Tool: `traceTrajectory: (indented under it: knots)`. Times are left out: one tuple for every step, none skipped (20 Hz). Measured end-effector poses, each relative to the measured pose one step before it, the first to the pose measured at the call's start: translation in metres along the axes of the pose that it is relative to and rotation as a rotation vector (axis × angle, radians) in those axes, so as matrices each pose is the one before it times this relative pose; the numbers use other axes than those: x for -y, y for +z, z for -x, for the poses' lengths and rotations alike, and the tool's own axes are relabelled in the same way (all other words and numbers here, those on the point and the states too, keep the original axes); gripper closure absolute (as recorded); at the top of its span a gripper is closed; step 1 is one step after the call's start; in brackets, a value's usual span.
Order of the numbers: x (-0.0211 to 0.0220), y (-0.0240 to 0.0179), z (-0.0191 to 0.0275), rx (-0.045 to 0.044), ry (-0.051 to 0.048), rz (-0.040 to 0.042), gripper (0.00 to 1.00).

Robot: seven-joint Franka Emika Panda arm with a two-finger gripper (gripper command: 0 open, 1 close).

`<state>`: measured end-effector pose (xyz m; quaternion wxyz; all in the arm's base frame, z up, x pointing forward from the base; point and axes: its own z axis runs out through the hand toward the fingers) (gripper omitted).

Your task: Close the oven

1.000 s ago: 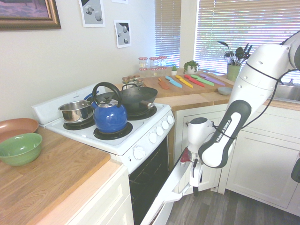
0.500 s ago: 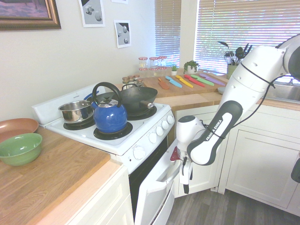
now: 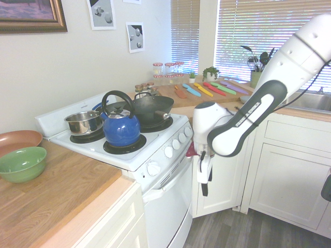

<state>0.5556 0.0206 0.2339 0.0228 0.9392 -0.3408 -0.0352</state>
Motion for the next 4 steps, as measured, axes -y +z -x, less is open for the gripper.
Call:
traceTrajectory:
  knots:
    - [-0.01139, -0.01116, 0.00789, 0.00331, 0.01077, 0.00098, 0.0]
    - [-0.01164, -0.00804, 0.0079, 0.0042, 0.00846, 0.00322, 0.0]
    - [-0.0126, -0.00584, 0.00818, 0.00006, 0.00626, 0.00458, 0.0]
    - [-0.01179, -0.00346, 0.00738, -0.00021, 0.00761, 0.00285, 0.0]
